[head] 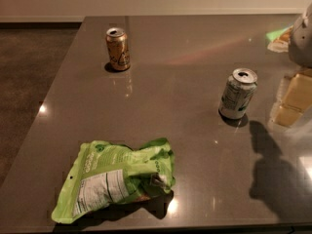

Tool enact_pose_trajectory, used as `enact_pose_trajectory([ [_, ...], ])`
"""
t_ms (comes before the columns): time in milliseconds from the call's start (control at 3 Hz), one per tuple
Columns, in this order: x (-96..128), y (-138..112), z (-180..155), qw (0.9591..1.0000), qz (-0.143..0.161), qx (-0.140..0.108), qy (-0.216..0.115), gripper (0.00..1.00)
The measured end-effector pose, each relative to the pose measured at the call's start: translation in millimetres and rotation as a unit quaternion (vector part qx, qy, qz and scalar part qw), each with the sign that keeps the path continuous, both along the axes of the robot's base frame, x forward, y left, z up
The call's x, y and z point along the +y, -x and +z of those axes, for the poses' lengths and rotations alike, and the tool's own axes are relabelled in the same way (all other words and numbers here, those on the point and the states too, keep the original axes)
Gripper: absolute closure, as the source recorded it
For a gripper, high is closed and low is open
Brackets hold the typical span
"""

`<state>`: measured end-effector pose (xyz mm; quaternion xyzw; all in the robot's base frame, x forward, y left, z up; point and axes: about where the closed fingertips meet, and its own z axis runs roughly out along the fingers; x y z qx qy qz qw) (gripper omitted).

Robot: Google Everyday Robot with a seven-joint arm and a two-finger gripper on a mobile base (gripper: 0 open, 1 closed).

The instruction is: Move green rice chip bag near orange can

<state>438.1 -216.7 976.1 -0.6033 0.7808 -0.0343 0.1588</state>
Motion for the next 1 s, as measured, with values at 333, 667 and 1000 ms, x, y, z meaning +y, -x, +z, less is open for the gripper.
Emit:
enact_pose_trajectory([
  [333,0.1,0.0,0.1,1.0000,0.000,0.000,0.000,0.00],
  [667,20.0,-2.8,6.5,0.9997,0.021,-0.002,-0.015,0.00],
  [1000,57.5,1.5,10.1,0.9970,0.066,0.000,-0.040,0.00],
])
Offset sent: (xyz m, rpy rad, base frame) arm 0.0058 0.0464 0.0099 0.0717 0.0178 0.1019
